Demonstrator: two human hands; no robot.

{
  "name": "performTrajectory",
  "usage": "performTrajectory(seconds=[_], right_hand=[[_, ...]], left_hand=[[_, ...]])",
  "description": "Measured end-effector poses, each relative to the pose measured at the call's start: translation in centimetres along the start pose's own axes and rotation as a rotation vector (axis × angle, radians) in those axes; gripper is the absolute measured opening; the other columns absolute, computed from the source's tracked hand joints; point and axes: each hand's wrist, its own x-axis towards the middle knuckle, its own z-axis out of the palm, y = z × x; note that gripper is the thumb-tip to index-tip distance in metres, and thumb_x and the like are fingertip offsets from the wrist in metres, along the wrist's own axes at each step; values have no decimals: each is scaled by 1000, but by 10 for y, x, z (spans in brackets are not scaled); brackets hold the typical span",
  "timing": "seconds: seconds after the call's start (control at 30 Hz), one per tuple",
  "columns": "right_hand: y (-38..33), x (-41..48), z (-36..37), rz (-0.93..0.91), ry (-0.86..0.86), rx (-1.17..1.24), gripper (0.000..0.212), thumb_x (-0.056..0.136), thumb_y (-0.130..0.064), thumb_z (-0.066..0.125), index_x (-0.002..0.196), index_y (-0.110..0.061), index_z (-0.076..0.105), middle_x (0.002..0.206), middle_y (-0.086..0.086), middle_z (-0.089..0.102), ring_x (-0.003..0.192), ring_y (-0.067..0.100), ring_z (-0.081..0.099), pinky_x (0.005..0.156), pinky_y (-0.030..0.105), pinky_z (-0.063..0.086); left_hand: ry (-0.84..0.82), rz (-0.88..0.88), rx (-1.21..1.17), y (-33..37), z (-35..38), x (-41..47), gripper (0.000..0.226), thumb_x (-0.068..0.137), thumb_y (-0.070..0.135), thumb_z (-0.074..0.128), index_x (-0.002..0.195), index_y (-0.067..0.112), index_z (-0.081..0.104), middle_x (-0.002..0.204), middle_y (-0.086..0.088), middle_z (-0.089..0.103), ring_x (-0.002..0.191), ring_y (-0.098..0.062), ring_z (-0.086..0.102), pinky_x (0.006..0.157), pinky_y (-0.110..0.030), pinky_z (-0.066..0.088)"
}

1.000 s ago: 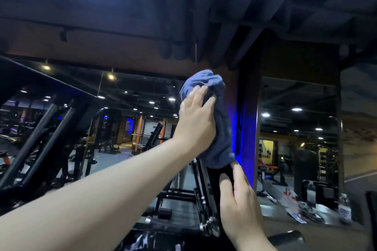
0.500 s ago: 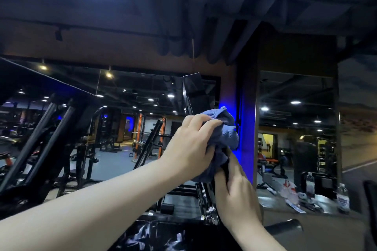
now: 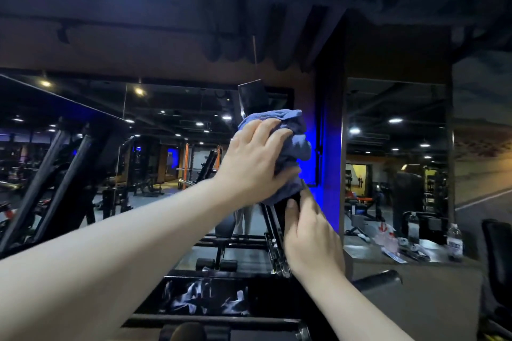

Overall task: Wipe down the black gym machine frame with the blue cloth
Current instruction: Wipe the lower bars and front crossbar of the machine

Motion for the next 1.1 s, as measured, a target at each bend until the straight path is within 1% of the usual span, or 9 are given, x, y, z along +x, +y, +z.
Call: performTrajectory(seconds=[0.13,0.27,0.43,0.53,0.7,0.77,0.9,1.0,1.1], right_hand=[[0,-1,-1,-42,13,-5,52,109,-42,23,159,-31,17,146,0,55,117,29,63,84,40,48],[2,2,-1,-53,36,26,53,108,-44,20,160,-32,19,149,2,53,115,32,63,77,39,44],[10,1,6,-25,-2,121,40,105,-40,34,141,-24,41,132,9,62,110,40,59,69,39,33],[26,-19,6,-37,-60,102,54,104,-47,30,154,-25,31,149,5,52,126,33,55,85,42,44],[44,-48,1,-68,-114,108,72,98,-61,18,161,-27,16,165,-11,27,149,12,32,112,30,35],[44,-47,2,-73,-84,132,73,96,-63,17,161,-28,19,164,-11,31,148,12,35,111,30,37],[46,-46,4,-63,-42,93,61,102,-51,26,158,-26,29,157,-7,44,140,17,45,103,30,37],[50,-46,6,-71,-14,117,46,102,-41,37,146,-31,41,139,-5,59,125,22,55,83,32,39],[53,-47,10,-63,-33,146,42,98,-43,34,136,-30,46,132,-3,63,120,25,57,83,36,40]], left_hand=[[76,-28,28,-31,-7,34,55,79,38,50,124,10,61,121,-11,61,104,-39,55,85,-50,50],[34,-204,119,1,-4,36,60,73,45,37,114,11,64,115,-11,62,97,-37,56,69,-45,51],[85,30,-39,31,12,-30,44,85,32,56,116,3,66,117,-16,61,100,-37,54,88,-47,46],[30,148,-3,20,2,-31,48,81,27,53,121,4,64,117,-16,61,97,-37,55,84,-46,49],[55,-370,36,1,-20,14,41,87,28,57,127,20,56,122,-7,52,110,-32,50,64,-41,46],[107,-265,181,3,-21,14,35,83,30,56,116,21,61,119,-6,56,104,-30,50,60,-37,39],[146,227,241,40,-9,-23,15,84,18,59,94,20,70,108,-6,66,97,-30,58,69,-41,41],[-44,154,107,75,-7,-56,42,75,26,53,111,13,69,120,-11,61,105,-36,54,82,-45,43],[-178,147,73,80,-9,-69,67,71,31,56,134,9,59,135,-16,54,116,-39,49,96,-47,41]])
